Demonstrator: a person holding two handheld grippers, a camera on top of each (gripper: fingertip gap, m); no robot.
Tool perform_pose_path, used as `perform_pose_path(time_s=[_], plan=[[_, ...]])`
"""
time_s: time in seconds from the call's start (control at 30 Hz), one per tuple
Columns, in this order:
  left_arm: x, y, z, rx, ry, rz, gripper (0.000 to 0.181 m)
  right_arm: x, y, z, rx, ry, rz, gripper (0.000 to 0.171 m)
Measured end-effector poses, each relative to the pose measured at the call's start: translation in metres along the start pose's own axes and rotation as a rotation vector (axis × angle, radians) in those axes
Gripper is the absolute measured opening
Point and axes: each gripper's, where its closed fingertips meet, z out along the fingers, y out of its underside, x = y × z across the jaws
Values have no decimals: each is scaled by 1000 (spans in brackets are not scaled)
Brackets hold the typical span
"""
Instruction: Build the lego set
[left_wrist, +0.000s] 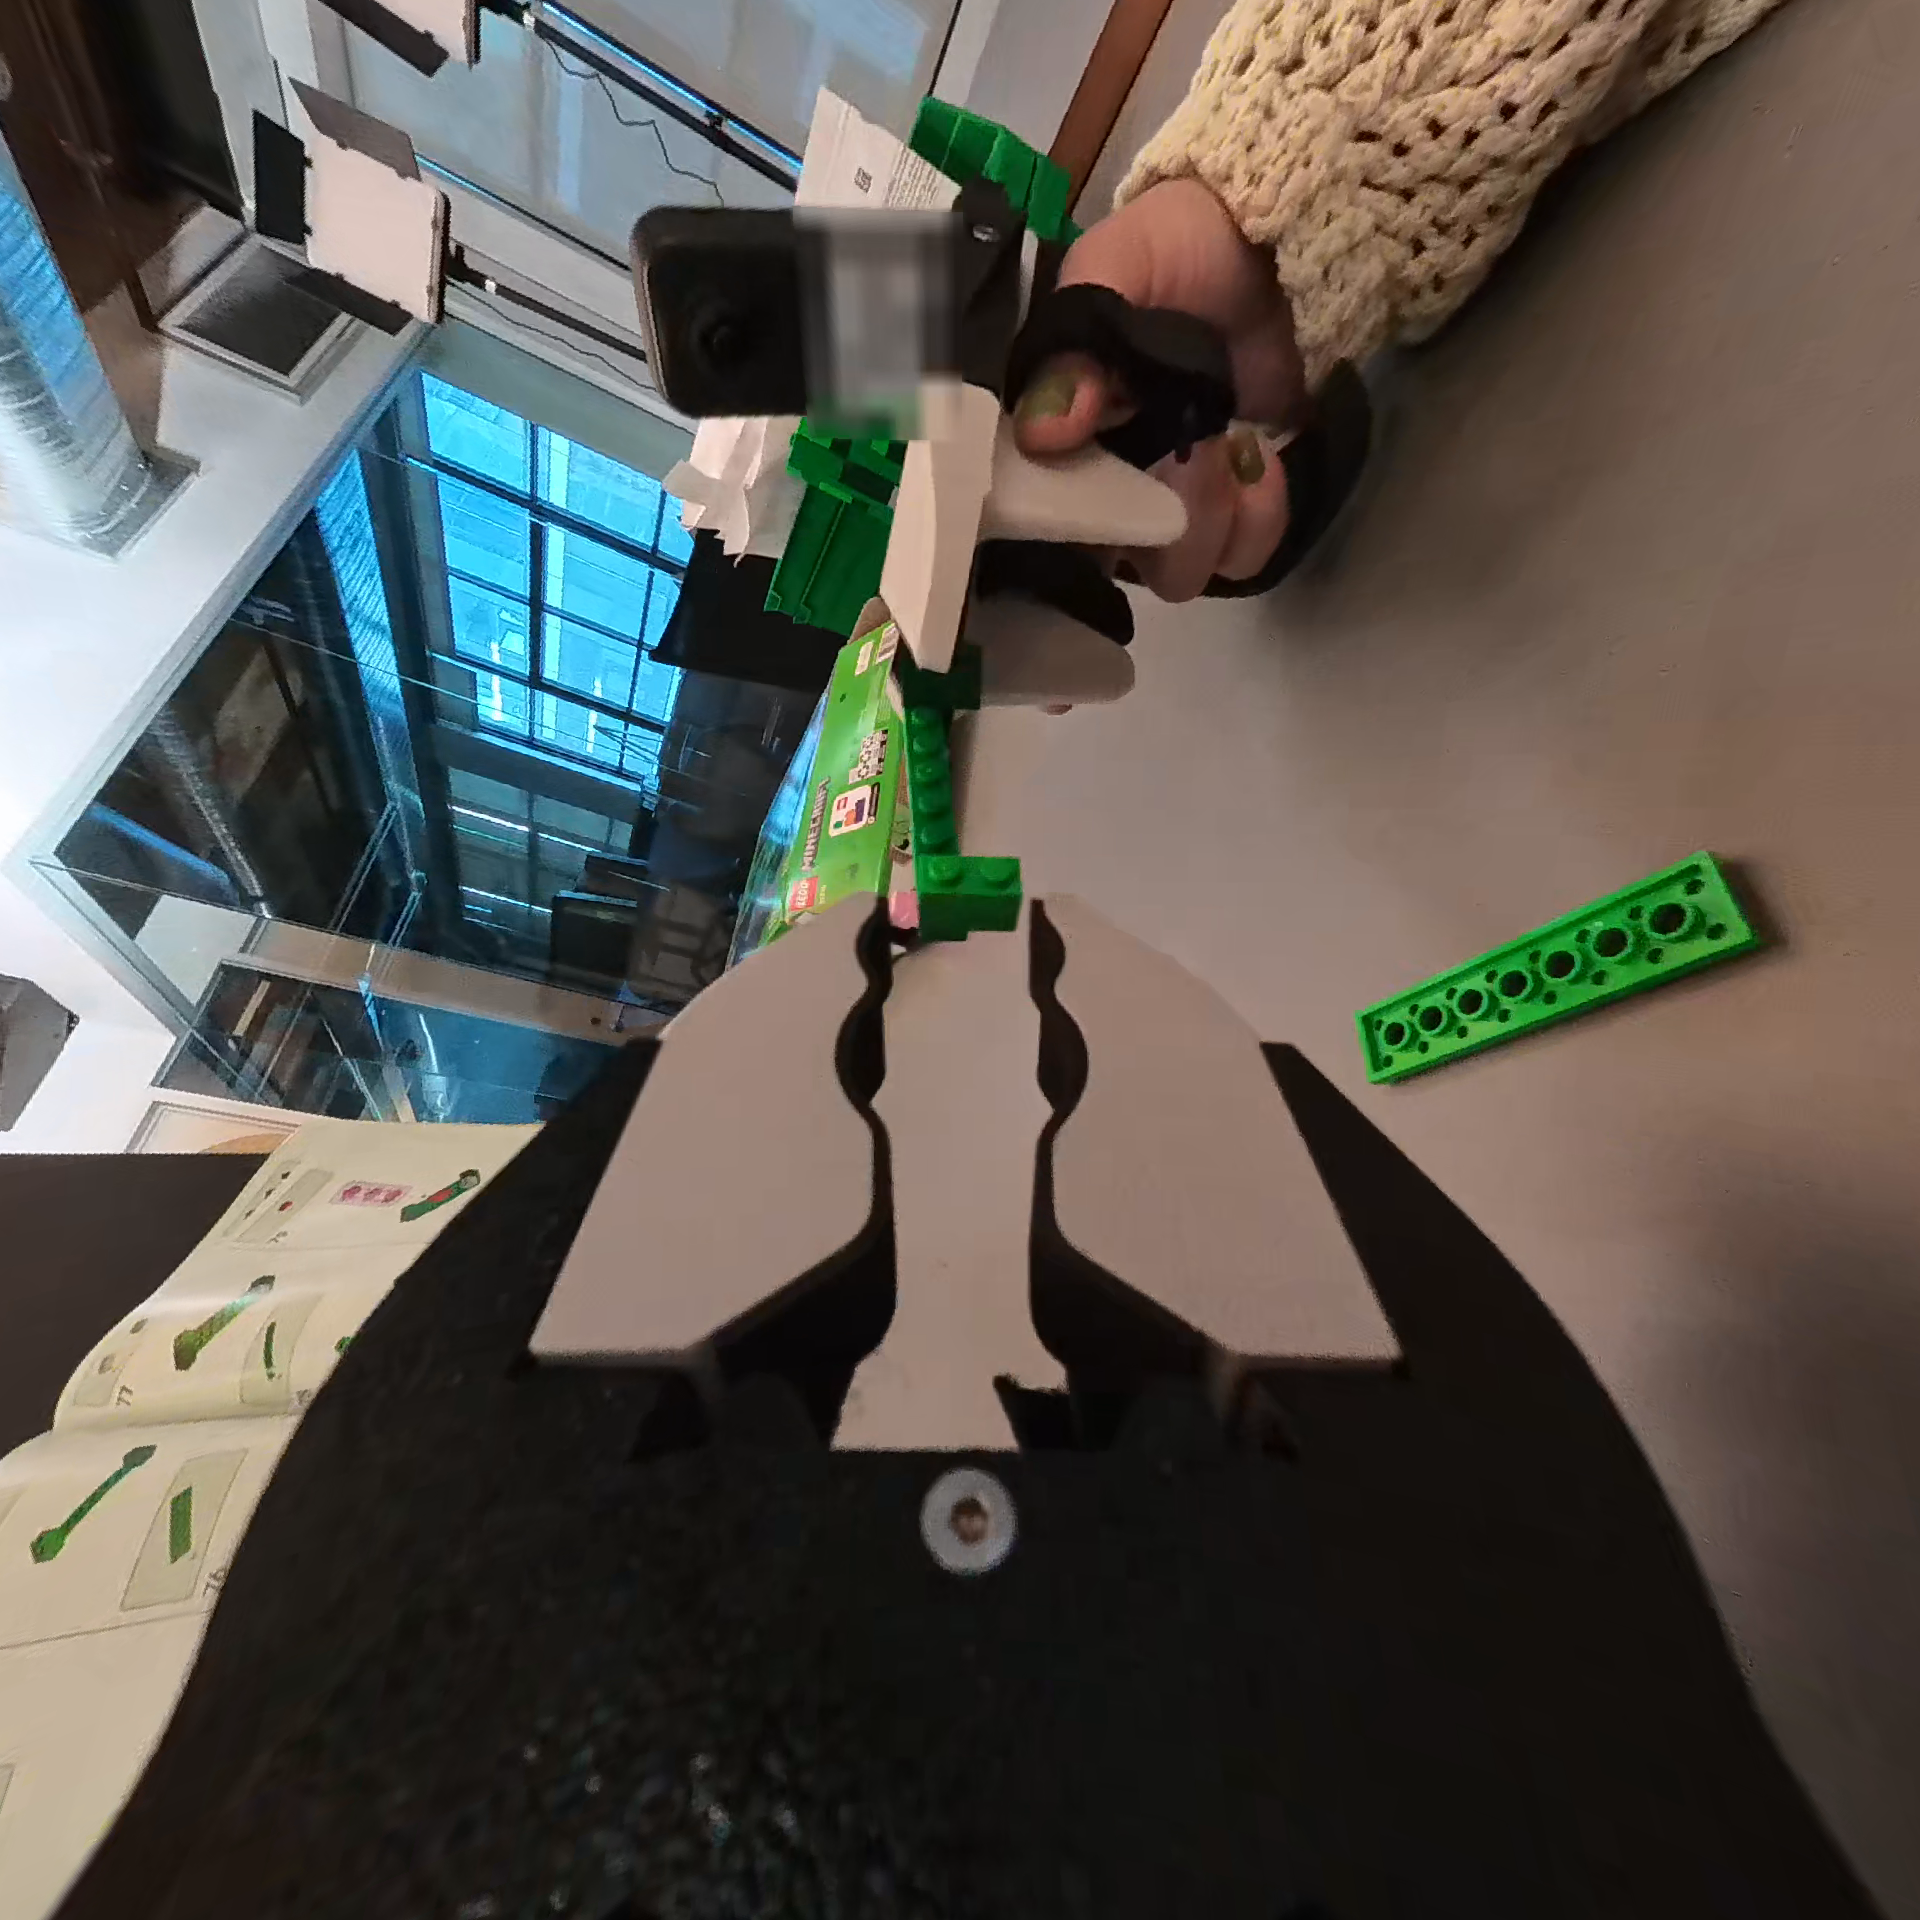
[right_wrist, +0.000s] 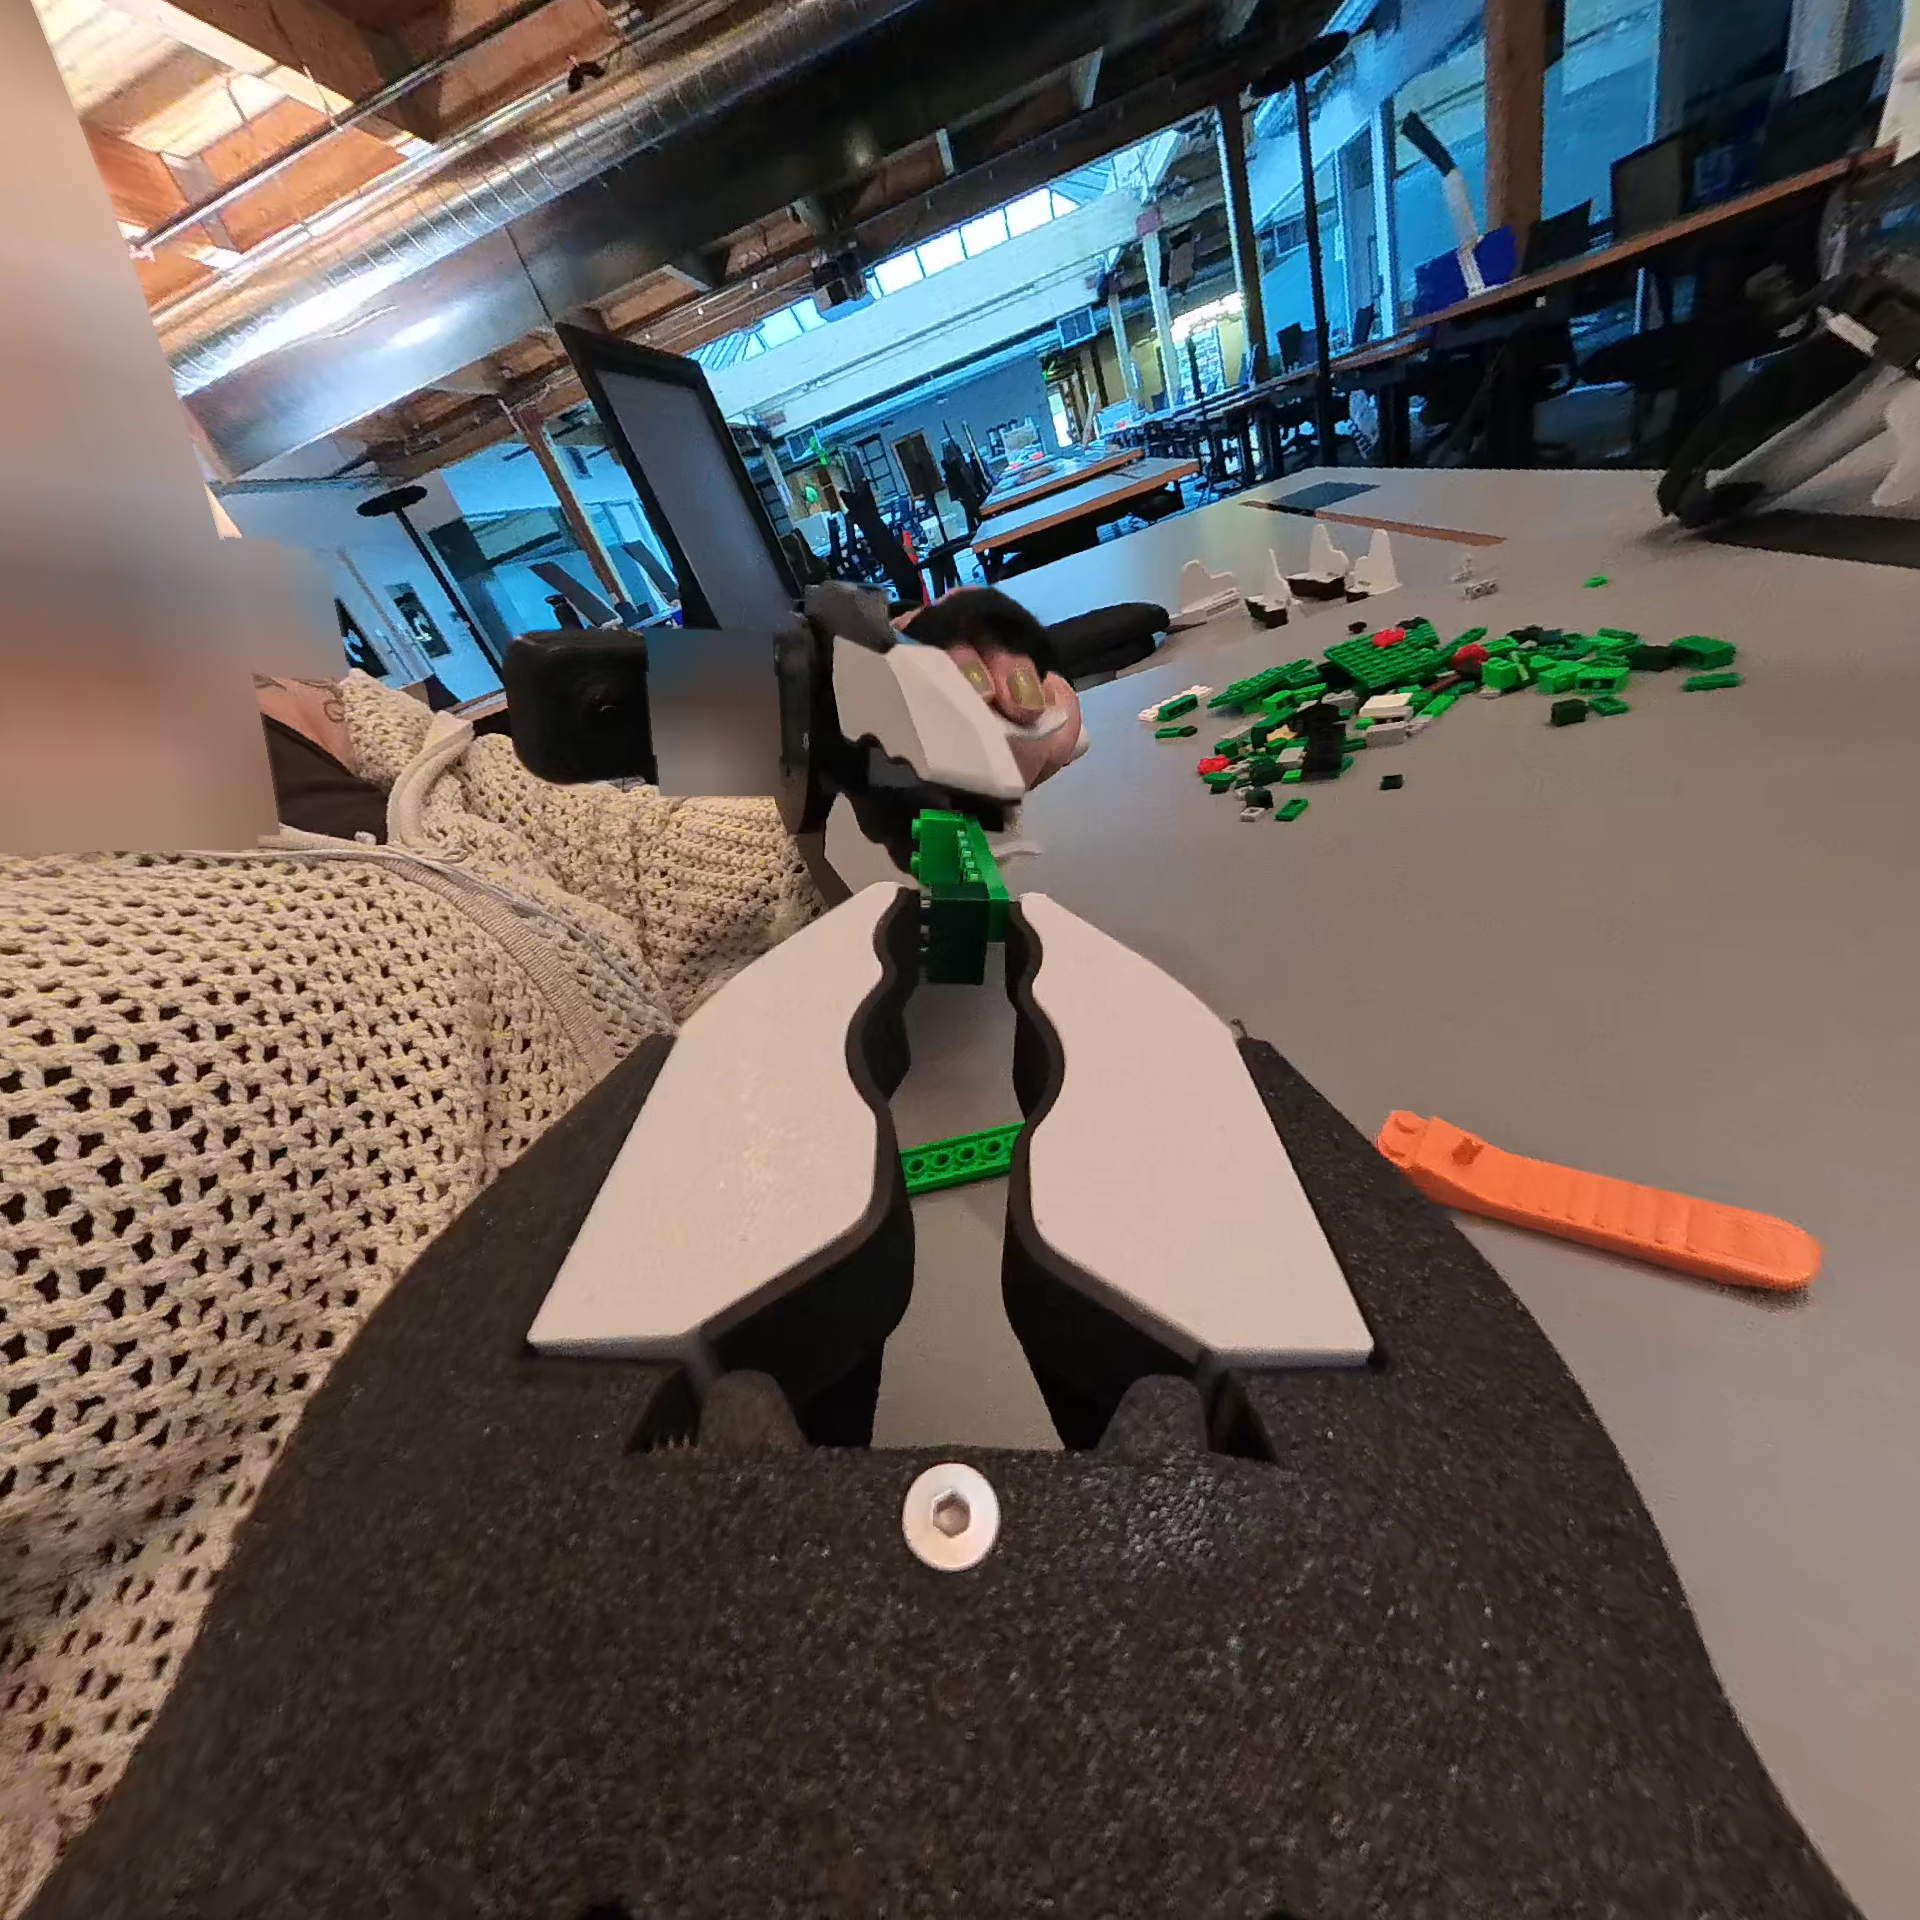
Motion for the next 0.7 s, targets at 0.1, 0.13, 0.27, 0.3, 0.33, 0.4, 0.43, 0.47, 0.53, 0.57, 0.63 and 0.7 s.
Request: perform_pose_path(time_s=[0.1, 0.13, 0.27, 0.3, 0.33, 0.4, 0.43, 0.47, 0.53, 0.57, 0.63, 0.7], plan=[[-1, -4, -2, 21, -9, 9, 17, -2, -1, 0, 6, -18, 13, 15], [-1, -5, -2, 23, -12, 9, 17, -2, -1, 0, 8, -21, 15, 15], [-2, -3, -1, 13, -27, -5, 17, 1, -3, 0, 20, 1, -6, 15], [-2, -2, 0, 9, -33, -14, 17, 3, -4, -1, 27, 21, -21, 17], [-4, -1, 0, 5, -43, -24, 17, 4, -5, -1, 36, 37, -37, 23], [-8, 4, 0, -9, -69, -60, 17, 8, -10, -4, 56, 73, -60, 35], [-11, 7, -1, -15, -86, -94, 17, 10, -12, -7, 65, 99, -76, 41], [-14, 12, -3, -15, -100, -140, 17, 13, -15, -11, 69, 132, -97, 46], [-19, 22, -7, -10, -105, -239, 17, 21, -11, -19, -4, 221, -173, 49], [-21, 28, -10, -9, -107, -283, 17, 25, -4, -22, -86, 273, -238, 50], [-23, 41, -15, -12, -111, -360, 17, 27, 23, -23, -320, 327, -365, 51], [-26, 53, -19, -19, -116, -418, 17, 14, 50, -9, -513, 256, -409, 52]])
